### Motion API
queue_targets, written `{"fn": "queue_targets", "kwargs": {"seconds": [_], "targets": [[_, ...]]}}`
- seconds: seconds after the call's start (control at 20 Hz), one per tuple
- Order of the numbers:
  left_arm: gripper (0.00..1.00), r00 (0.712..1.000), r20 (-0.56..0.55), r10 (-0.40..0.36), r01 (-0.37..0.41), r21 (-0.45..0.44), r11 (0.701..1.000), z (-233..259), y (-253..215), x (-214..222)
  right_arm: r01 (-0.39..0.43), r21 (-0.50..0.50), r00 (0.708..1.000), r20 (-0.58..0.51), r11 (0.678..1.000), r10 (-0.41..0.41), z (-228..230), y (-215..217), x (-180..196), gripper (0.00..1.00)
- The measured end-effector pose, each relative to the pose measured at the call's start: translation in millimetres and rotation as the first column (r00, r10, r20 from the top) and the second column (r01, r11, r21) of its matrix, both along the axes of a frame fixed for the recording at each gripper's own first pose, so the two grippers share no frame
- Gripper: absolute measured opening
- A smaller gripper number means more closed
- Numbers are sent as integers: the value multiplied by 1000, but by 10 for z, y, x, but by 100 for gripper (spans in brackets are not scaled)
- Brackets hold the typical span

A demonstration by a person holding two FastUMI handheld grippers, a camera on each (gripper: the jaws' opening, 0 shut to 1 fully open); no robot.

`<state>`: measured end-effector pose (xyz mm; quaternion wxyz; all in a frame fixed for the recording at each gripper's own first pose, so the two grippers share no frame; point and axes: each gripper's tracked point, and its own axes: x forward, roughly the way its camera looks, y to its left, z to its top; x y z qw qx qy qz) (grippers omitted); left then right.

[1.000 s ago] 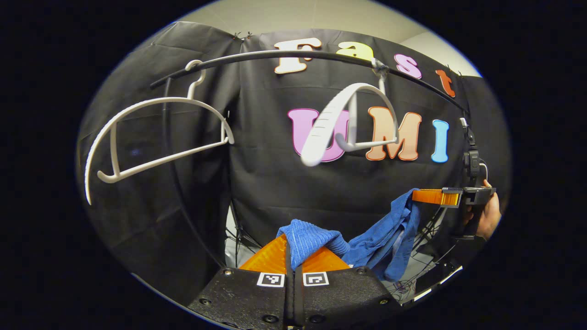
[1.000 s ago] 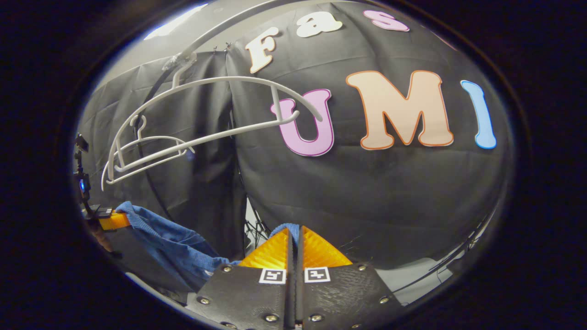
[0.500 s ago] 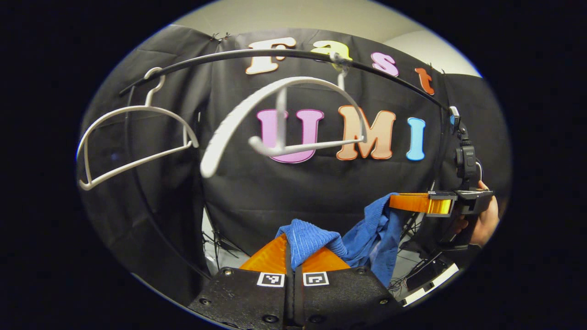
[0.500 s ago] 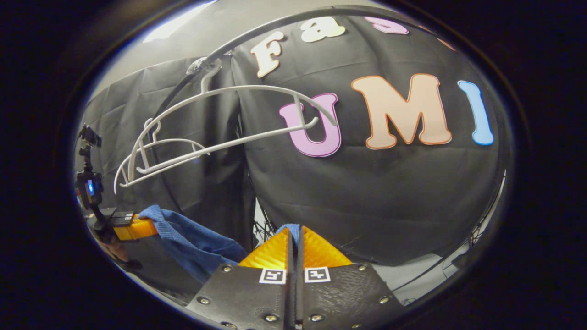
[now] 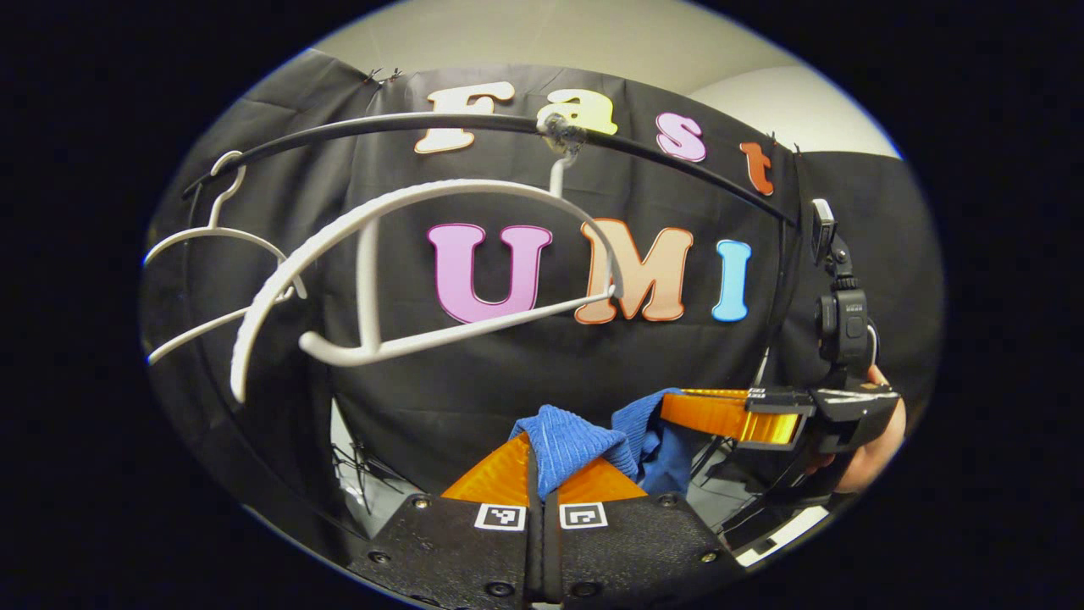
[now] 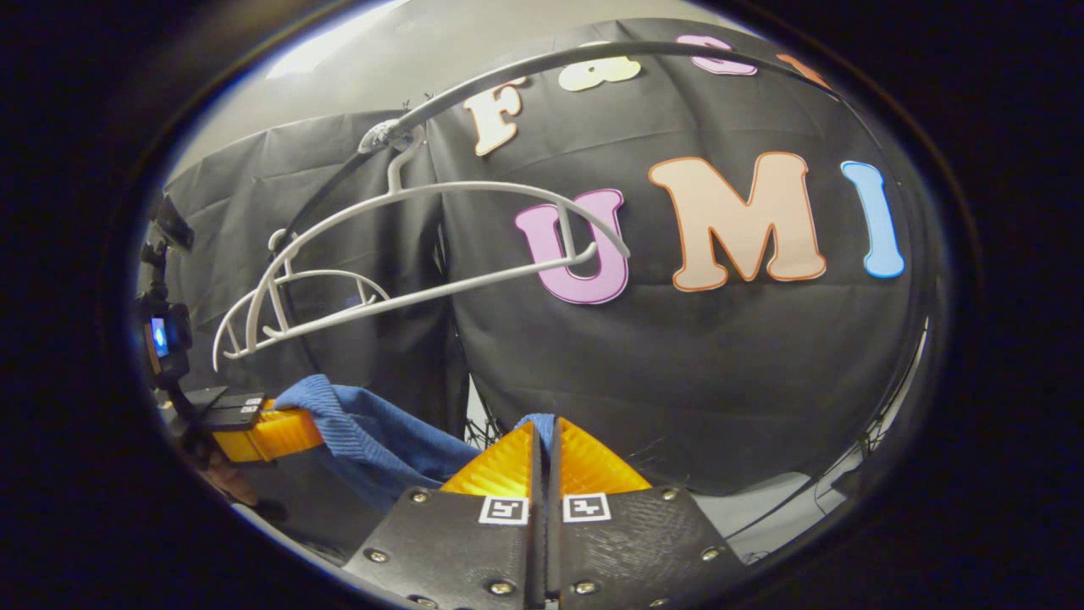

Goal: Grasp the clothes on the hanger with both hands and then place them into the laundry hamper below.

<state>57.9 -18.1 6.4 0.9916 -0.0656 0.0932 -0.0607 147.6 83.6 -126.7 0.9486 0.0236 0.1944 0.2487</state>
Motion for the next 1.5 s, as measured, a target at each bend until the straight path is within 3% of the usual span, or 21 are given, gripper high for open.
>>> {"fn": "queue_targets", "kwargs": {"seconds": [0.4, 0.65, 0.85, 0.9, 0.95, 1.5], "targets": [[1, 998, 48, -43, 43, 2, 999, 126, -209, 251, -6, 69, 999, 36, 998, 4, 371, 306, 52, 1], [1, 997, 55, -56, 56, 14, 998, 100, -257, 359, -2, 87, 1000, 26, 996, 0, 371, 353, 87, 1], [1, 997, 41, -63, 61, 44, 997, -31, -255, 370, 0, 75, 1000, 8, 997, -1, 205, 372, 105, 1], [1, 997, 36, -73, 71, 55, 996, -86, -270, 387, -1, 72, 1000, 3, 997, 1, 161, 379, 110, 5], [1, 997, 31, -76, 74, 64, 995, -141, -267, 402, 0, 63, 1000, -2, 998, 0, 96, 372, 117, 1], [1, 994, -101, -47, 54, 73, 996, -888, -177, 560, 24, -19, 989, -142, 1000, -26, -759, 307, 93, 2]]}}
